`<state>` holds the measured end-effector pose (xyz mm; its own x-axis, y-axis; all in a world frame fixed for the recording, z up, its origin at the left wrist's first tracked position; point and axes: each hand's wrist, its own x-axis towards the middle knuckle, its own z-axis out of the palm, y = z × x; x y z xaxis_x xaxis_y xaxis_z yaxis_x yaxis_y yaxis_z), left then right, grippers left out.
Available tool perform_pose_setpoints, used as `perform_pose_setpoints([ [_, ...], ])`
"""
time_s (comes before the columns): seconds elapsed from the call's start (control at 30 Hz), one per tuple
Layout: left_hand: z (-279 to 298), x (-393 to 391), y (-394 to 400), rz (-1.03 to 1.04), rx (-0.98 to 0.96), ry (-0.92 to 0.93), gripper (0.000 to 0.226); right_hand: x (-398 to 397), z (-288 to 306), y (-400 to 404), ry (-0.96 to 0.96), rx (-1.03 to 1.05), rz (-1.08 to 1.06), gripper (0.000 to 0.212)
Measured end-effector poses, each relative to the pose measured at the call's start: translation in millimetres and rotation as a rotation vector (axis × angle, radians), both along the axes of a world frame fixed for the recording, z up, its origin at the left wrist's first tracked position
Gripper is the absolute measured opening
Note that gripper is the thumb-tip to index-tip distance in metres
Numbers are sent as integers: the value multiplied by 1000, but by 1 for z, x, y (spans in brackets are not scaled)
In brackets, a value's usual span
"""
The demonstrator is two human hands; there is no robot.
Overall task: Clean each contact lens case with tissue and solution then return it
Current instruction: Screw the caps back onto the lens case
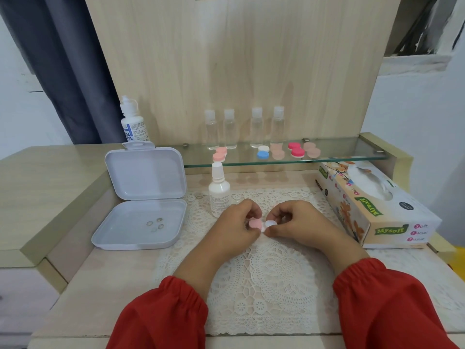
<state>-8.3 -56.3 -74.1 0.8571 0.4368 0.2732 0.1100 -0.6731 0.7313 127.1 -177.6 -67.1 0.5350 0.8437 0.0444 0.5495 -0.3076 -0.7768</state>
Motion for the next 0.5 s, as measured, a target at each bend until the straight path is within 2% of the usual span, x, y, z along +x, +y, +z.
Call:
perform_pose_setpoints([
  [0.1, -1, 2, 0, 27, 2, 28, 28, -1, 1, 0, 2, -3, -4, 15],
  [0.5, -3, 3, 3, 49, -7, 31, 29, -1, 1, 0, -11, -14, -2, 16],
])
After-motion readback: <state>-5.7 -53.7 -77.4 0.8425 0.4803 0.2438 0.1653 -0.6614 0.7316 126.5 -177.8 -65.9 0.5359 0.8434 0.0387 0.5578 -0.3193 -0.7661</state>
